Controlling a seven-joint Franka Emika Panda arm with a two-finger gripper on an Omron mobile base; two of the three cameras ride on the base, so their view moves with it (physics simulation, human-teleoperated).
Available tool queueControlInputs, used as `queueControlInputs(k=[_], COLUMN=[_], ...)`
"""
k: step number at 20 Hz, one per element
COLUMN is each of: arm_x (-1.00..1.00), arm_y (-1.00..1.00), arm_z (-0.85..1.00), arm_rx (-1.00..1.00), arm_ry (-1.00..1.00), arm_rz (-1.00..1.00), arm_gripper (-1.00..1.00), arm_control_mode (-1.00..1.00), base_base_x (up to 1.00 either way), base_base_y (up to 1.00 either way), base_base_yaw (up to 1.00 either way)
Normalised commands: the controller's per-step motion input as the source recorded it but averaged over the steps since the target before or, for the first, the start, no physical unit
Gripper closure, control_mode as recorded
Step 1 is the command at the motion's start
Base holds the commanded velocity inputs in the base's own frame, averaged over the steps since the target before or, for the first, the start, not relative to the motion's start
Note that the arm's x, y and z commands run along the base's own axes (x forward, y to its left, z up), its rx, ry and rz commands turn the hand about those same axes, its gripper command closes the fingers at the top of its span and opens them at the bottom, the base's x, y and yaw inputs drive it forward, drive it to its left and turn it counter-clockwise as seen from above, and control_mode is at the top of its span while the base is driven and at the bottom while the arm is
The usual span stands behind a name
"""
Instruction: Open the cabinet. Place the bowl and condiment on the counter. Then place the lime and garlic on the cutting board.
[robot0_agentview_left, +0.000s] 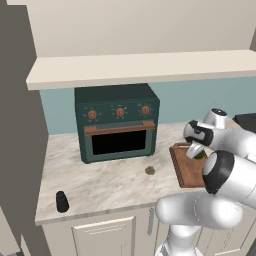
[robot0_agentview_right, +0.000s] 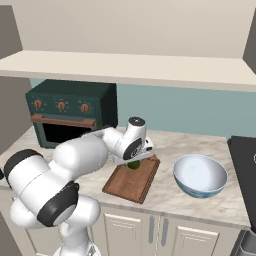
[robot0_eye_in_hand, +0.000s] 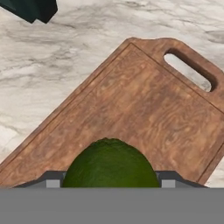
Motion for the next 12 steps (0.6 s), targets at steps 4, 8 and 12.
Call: queueControlInputs(k=[4, 8, 12], arm_x=[0.16, 0.18, 0.21], arm_y=[0.00, 0.00, 0.00], arm_z=[-0.25, -0.23, -0.13], arm_rx=[-0.01, -0.01, 0.00], arm_ry=[0.00, 0.00, 0.00], arm_rz=[0.00, 0.00, 0.00], arm_gripper=[1.00, 1.00, 1.00], arm_control_mode=[-1.00, -1.00, -1.00], base_base_x=[0.00, 0.00, 0.00], base_base_y=[0.00, 0.00, 0.00], base_base_yaw=[0.00, 0.00, 0.00])
